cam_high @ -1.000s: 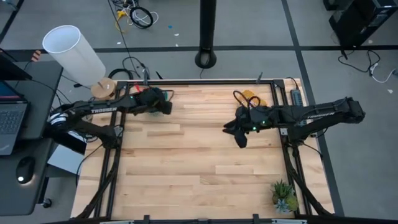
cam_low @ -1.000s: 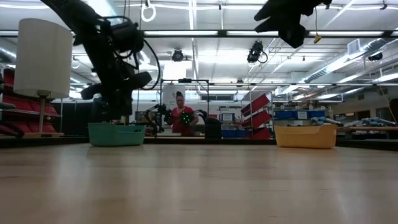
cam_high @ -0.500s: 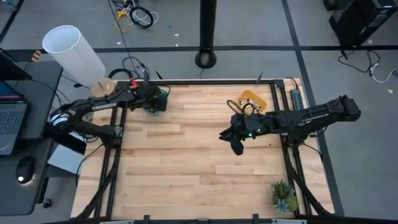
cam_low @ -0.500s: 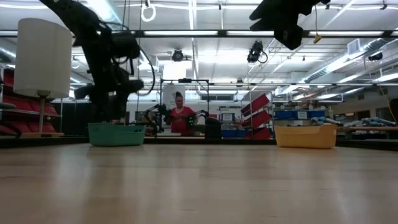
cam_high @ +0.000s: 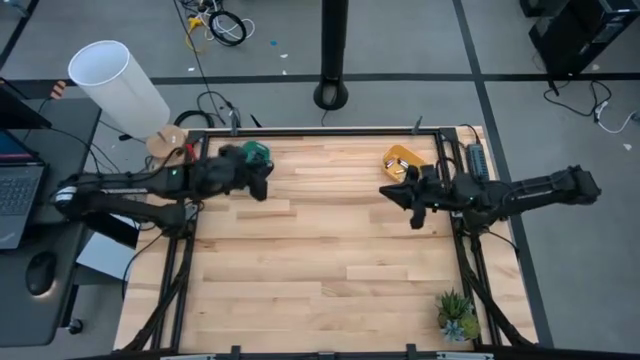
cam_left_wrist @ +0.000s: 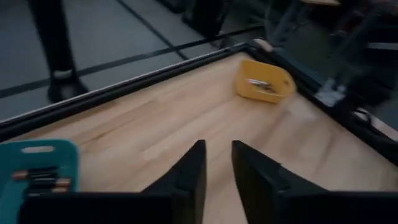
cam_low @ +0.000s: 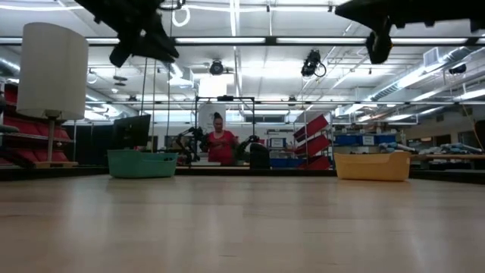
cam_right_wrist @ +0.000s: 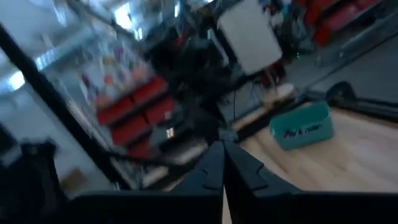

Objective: Sort batteries
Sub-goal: Return to Home Position

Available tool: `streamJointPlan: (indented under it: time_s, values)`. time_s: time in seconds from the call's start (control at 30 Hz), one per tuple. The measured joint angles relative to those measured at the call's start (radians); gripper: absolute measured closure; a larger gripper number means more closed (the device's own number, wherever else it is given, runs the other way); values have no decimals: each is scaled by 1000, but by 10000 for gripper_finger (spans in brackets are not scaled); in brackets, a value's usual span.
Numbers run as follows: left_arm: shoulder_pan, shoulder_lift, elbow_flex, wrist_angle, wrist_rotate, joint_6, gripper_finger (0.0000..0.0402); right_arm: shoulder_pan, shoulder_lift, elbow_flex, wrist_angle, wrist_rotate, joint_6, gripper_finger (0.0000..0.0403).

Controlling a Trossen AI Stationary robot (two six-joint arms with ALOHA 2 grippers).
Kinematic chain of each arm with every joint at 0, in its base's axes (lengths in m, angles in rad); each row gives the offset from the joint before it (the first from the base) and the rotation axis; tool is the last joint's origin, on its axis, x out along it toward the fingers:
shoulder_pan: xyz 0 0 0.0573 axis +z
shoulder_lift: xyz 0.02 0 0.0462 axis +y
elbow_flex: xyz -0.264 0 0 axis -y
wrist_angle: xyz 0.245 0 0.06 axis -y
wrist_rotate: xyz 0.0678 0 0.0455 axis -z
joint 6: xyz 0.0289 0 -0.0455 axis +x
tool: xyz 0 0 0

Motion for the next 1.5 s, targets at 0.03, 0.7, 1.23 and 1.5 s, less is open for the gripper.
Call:
streamJointPlan:
  time_s: [0.03,0.7,1.23,1.5]
  values:
    - [-38,-3,0,1,-18,-1,322,-15,-20,-41,55,-5,14,394]
    - [-373,-169,-317,469,-383,-184,394,-328,-449,-372,208,-273,197,389]
    - [-386,-210,-787,1196,-321,-198,387,-456,-707,-400,-159,-521,88,376]
    - [-387,-208,-788,913,-138,-315,386,-462,-678,-396,-298,-498,-321,367]
